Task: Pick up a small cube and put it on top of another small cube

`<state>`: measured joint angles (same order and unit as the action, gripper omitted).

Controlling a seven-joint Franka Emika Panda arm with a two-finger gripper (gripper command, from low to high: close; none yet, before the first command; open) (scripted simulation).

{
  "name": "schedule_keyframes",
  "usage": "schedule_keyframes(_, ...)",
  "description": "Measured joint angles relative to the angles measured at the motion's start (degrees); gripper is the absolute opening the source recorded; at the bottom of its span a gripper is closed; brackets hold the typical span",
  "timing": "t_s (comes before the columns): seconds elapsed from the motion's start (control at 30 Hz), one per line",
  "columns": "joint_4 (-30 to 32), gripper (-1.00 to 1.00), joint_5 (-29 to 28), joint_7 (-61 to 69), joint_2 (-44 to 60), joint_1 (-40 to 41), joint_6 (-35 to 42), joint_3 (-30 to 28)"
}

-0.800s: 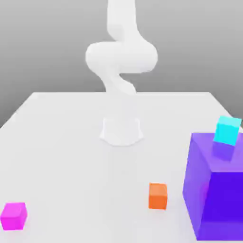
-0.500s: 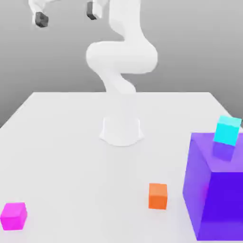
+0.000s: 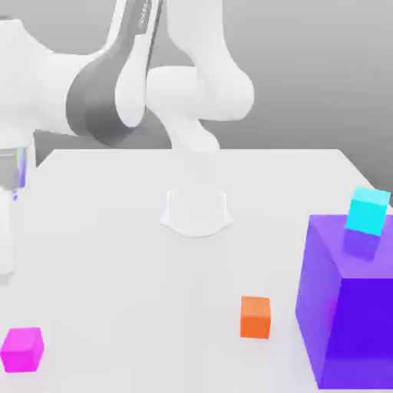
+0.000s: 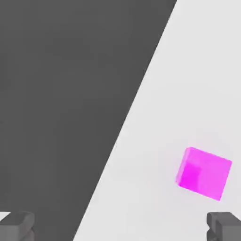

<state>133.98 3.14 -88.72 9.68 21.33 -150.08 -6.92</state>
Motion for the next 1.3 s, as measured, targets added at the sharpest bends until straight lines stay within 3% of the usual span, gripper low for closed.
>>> schedule_keyframes(0.2,-0.31,0.00,2.94,-5.14,11.76,1.92,-4.68,-2.06)
schedule_keyframes(0.33,-1.50,0.00,4.71,-4.12,17.70,3.37,-9.19,-0.41)
schedule_keyframes(0.37,-1.74,-1.00,5.34,-3.64,18.79,3.93,-10.17,0.29)
schedule_keyframes(0.6,-1.77,-1.00,5.29,-3.70,18.97,3.98,-10.39,0.33)
schedule_keyframes(0.8,-0.09,-1.00,3.11,-5.31,11.25,2.24,-4.31,-1.89)
schedule_keyframes(1.03,0.45,-1.00,3.49,-2.35,-2.42,-6.02,7.52,7.31)
schedule_keyframes(1.3,0.41,-1.00,4.60,2.30,-18.88,-23.74,23.18,17.10)
